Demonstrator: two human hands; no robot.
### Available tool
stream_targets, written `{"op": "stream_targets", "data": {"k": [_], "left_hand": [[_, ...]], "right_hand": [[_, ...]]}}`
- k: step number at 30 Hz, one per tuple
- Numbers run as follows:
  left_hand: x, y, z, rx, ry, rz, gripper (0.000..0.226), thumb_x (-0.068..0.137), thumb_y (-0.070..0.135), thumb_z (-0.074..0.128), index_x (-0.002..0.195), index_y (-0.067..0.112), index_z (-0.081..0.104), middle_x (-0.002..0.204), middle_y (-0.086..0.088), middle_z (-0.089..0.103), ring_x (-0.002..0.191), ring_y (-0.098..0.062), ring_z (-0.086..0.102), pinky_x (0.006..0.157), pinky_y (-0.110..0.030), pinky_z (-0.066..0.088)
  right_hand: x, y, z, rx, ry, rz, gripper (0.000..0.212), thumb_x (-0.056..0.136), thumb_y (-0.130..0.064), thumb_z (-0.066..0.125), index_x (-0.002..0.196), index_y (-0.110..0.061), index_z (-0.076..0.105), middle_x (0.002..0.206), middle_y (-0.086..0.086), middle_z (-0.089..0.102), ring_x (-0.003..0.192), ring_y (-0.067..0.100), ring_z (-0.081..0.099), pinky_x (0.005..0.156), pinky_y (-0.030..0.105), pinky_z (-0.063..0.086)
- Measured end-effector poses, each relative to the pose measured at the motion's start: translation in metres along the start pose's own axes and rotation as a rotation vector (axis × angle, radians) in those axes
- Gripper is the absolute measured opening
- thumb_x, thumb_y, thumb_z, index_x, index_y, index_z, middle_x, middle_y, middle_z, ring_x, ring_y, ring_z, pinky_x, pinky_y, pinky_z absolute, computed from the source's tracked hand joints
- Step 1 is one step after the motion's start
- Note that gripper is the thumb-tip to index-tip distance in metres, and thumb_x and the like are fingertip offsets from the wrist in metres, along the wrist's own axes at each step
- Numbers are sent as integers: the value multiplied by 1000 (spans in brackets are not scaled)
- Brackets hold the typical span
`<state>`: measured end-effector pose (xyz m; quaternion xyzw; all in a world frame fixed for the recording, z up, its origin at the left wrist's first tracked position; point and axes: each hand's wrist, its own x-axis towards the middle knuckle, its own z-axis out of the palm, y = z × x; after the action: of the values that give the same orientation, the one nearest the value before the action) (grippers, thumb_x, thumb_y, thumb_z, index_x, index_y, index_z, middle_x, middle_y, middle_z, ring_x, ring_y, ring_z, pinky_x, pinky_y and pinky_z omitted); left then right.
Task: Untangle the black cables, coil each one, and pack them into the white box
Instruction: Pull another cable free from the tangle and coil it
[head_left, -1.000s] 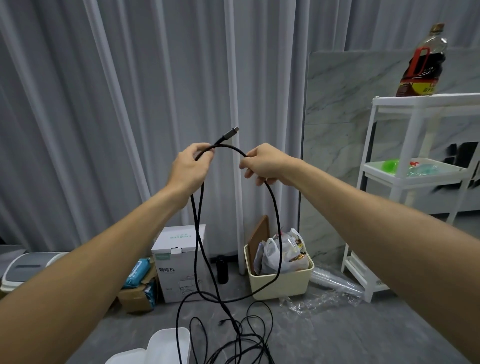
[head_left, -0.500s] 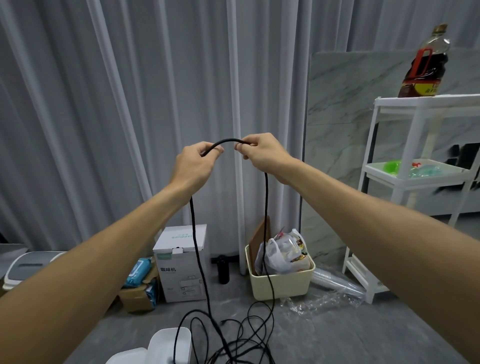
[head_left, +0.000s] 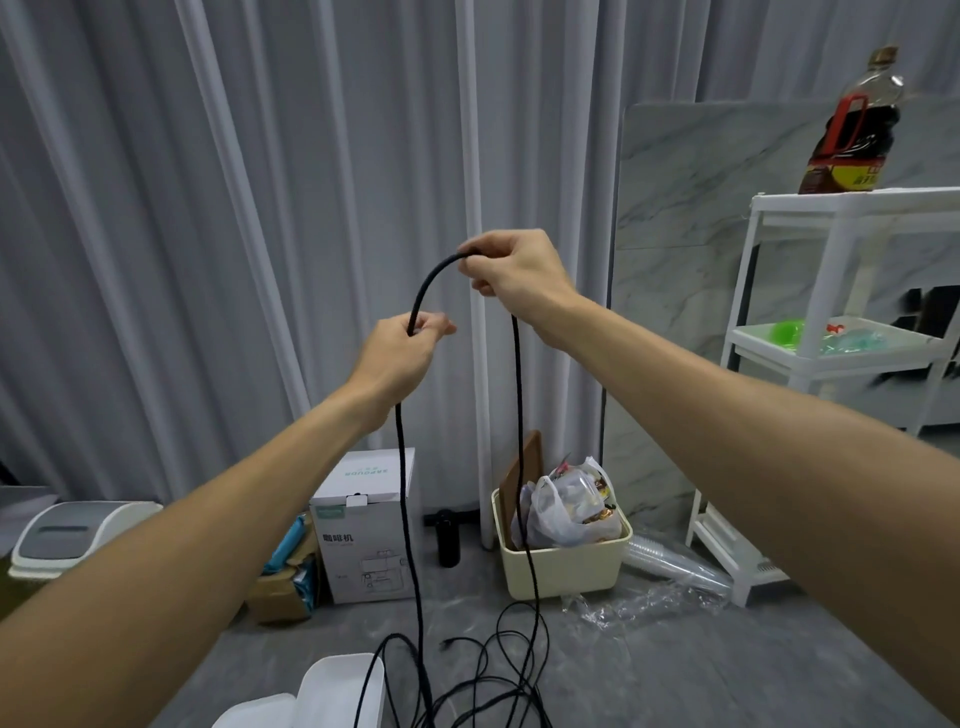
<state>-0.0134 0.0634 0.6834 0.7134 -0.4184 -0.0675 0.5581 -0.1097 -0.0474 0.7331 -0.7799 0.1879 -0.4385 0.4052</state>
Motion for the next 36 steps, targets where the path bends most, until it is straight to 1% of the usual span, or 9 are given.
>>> {"op": "stream_targets", "data": {"k": [1, 2, 4, 9, 15, 20, 23, 28, 36], "left_hand": [[-2, -7, 2, 1, -17, 1, 31, 103, 33, 48, 105, 16, 73, 101, 14, 37, 101, -6, 33, 67, -34, 49], [-2, -15, 4, -4, -46, -11, 31, 103, 35, 47, 105, 17, 73, 60, 13, 31, 58, -2, 32, 56, -28, 41], [-5, -31, 6, -15, -111, -47, 33, 104, 39, 46, 105, 19, 71, 54, 9, 30, 49, -8, 32, 51, -25, 35], [-8, -32, 6, -145, -185, -84, 44, 105, 49, 33, 106, 18, 64, 54, 10, 32, 55, -10, 30, 57, -27, 28], [7, 7, -3, -349, -129, 34, 13, 102, 35, 52, 103, 23, 55, 59, 13, 36, 53, -5, 31, 54, -21, 28], [10, 30, -7, -319, -198, 87, 29, 100, 45, 51, 100, 19, 65, 54, 10, 29, 47, -7, 25, 43, -20, 21], [14, 31, -7, -302, -50, 116, 35, 103, 44, 46, 84, 21, 64, 50, 9, 28, 44, -8, 24, 40, -20, 20], [17, 15, -19, -424, 4, 48, 32, 106, 38, 40, 90, 18, 60, 55, 11, 34, 44, -5, 28, 42, -19, 22], [12, 14, -19, -60, -132, 89, 33, 102, 41, 48, 83, 18, 60, 55, 7, 34, 48, -9, 27, 44, -22, 22]], "right_hand": [[2, -4, 0, 3, 17, -15, 10, 89, -12, 68, 92, -18, 75, 84, -5, 72, 74, 8, 65, 85, 30, 58], [4, -7, 0, 6, 37, -24, 11, 89, -11, 68, 93, -18, 76, 82, -6, 71, 74, 7, 64, 85, 29, 58], [8, -12, -3, 20, 83, -32, 12, 89, -11, 67, 92, -17, 76, 78, -9, 69, 71, 4, 62, 85, 27, 57], [12, -12, -8, 45, 82, -2, 10, 92, -15, 64, 90, -21, 72, 77, -7, 67, 69, 9, 61, 85, 34, 58], [11, 1, -9, 44, 63, 50, 10, 93, -20, 66, 99, -16, 74, 84, -5, 69, 70, 9, 65, 86, 36, 59], [7, -1, -7, -86, -65, -42, 17, 90, -10, 62, 98, -17, 76, 90, -4, 75, 89, 6, 69, 93, 32, 55], [5, -4, -7, -157, -69, -71, 20, 93, -9, 59, 100, -15, 76, 88, -1, 74, 76, 6, 65, 80, 25, 57], [3, 7, -20, -243, -85, 36, 14, 95, -17, 62, 99, -10, 74, 83, 1, 69, 58, 8, 58, 50, 12, 47], [-7, 17, -6, -288, -191, -101, 15, 95, -23, 65, 99, -13, 77, 86, -3, 73, 65, -1, 58, 65, 17, 48]]}}
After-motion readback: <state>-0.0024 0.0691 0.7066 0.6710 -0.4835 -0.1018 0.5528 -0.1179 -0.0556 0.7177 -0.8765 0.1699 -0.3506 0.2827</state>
